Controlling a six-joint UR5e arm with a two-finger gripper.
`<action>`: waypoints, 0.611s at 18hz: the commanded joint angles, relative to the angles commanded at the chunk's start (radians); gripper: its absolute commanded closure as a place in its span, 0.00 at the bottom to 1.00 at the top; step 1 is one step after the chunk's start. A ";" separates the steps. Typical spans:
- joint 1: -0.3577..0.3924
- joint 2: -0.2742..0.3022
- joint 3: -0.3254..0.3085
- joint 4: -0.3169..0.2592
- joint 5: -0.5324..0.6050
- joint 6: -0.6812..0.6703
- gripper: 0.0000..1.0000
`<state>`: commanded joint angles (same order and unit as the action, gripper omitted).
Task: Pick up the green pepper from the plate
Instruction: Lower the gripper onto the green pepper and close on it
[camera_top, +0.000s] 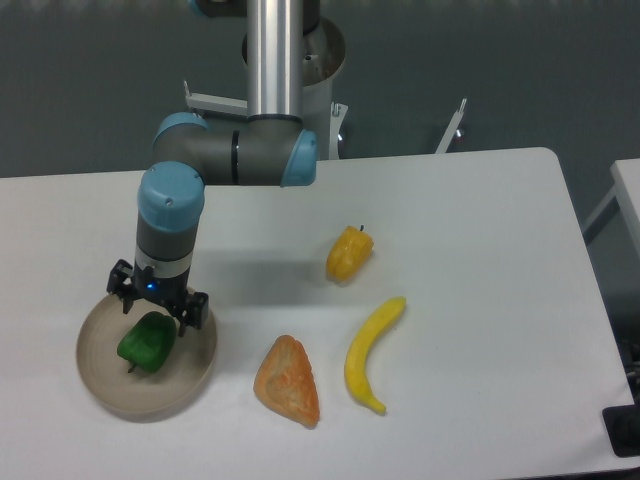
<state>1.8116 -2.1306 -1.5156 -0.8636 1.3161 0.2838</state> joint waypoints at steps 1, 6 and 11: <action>0.000 -0.003 0.000 0.000 0.000 0.000 0.00; -0.002 -0.011 0.009 0.002 -0.002 0.003 0.03; -0.002 -0.005 0.006 0.002 -0.002 0.009 0.27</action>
<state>1.8101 -2.1353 -1.5094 -0.8621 1.3146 0.2930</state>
